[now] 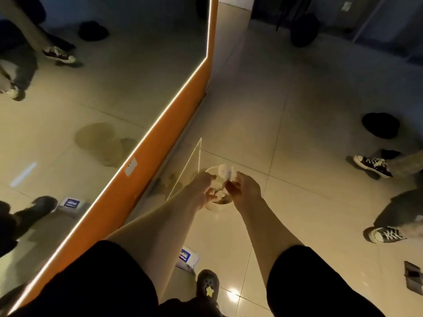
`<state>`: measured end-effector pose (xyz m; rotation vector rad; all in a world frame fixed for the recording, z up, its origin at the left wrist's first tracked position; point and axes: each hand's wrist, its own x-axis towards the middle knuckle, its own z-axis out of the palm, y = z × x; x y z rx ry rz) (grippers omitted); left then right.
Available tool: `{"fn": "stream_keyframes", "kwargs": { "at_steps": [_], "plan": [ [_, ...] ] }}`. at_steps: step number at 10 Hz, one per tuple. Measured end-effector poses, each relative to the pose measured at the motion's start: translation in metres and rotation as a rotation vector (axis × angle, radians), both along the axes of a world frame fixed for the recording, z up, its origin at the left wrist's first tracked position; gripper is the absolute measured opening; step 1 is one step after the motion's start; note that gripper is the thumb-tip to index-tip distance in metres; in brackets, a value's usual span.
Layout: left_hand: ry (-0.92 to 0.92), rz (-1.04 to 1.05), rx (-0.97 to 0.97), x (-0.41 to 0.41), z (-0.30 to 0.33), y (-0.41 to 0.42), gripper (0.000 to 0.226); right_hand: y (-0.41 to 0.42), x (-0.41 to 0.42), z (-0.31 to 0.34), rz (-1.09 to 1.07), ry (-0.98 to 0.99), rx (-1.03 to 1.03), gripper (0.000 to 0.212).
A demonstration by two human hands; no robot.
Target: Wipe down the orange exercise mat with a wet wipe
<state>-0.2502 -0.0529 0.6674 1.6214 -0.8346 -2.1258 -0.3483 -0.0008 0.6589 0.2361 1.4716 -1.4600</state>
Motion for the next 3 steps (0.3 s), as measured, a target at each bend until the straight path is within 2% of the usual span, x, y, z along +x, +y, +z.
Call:
{"fn": "stream_keyframes", "kwargs": {
  "at_steps": [1,2,3],
  "plan": [
    [-0.042,0.028,0.012,-0.015,-0.006,-0.019,0.023,-0.02,-0.031,-0.014,-0.007,-0.03,0.003,0.018],
    [-0.045,0.08,0.045,-0.019,-0.017,-0.026,0.028,-0.016,-0.043,-0.026,-0.143,-0.064,0.078,0.003],
    [-0.071,0.119,0.089,-0.022,-0.029,-0.022,0.026,-0.006,-0.046,-0.035,-0.161,-0.118,0.126,0.004]
  ]
}}
